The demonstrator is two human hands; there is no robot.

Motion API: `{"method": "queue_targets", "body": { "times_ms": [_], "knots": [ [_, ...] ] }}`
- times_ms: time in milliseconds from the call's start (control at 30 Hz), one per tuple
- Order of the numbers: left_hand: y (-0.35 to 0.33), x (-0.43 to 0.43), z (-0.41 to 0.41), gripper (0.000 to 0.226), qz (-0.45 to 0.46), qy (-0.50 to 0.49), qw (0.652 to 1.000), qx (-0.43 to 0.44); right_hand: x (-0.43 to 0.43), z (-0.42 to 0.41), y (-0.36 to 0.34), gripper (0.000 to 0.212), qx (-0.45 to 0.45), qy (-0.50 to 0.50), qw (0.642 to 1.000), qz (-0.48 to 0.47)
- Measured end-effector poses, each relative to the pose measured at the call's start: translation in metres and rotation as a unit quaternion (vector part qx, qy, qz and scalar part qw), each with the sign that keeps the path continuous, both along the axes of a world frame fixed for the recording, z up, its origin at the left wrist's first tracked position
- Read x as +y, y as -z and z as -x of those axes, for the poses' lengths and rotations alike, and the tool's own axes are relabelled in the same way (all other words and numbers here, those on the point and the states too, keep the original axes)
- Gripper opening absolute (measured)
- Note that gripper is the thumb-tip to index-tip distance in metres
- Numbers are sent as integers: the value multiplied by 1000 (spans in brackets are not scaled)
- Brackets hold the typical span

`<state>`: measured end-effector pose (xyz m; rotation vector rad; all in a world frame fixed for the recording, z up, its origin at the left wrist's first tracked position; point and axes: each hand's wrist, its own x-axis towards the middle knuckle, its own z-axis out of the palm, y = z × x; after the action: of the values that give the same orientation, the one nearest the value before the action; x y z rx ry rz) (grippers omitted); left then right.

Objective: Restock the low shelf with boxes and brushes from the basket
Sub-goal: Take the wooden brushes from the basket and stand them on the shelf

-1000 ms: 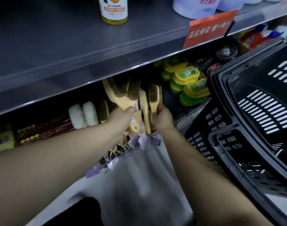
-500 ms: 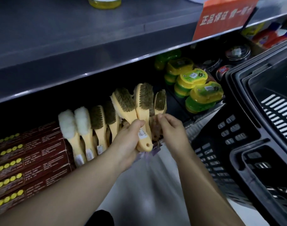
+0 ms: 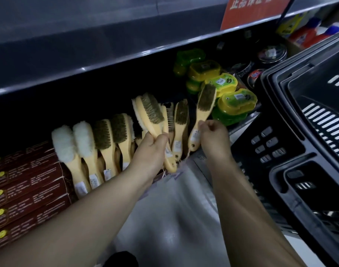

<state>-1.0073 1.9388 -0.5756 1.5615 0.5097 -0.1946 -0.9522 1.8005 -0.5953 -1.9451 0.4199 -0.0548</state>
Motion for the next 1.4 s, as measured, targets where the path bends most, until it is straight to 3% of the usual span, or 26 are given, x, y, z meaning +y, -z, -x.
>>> {"method": "queue_targets", "body": {
  "times_ms": [167, 367, 500, 700, 900, 1133, 1200, 1233, 1300, 1333, 1400],
  "knots": [
    [11, 8, 6, 15, -101, 49, 993, -38, 6, -3, 28, 20, 22, -26, 998, 58],
    [13, 7, -6, 23, -202, 46, 978, -31, 12, -1, 36, 44, -2, -94, 996, -3],
    [15, 8, -11, 23, -175, 34, 983, -33, 5, -9, 42, 31, -15, -112, 993, -21],
    [21, 7, -7, 19, -146, 28, 989, -24, -10, -23, 43, 38, 27, -49, 998, -33],
    [17, 3, -11, 28, -126, 1, 992, -19, -14, -36, 43, 29, 54, -162, 972, 164],
    [9, -4, -11, 19, -4, 6, 1000, 29, -21, -41, 40, 30, 118, -207, 945, 226],
    [8, -5, -11, 17, 8, 26, 999, 36, -21, -36, 35, 29, 88, -177, 947, 254],
    [8, -5, -12, 16, 6, 33, 999, 34, -20, -30, 29, 28, 46, -151, 956, 246],
    [8, -3, -14, 11, 8, 35, 999, 18, -16, -17, 13, 20, -15, -139, 982, 127],
    [8, -2, -16, 9, 18, 33, 999, 9, -13, -10, 5, 20, -5, -172, 984, 40],
    [6, 1, -21, 7, 26, 35, 999, -7, -7, 4, -9, 17, 64, -279, 954, -92]
  ]
}}
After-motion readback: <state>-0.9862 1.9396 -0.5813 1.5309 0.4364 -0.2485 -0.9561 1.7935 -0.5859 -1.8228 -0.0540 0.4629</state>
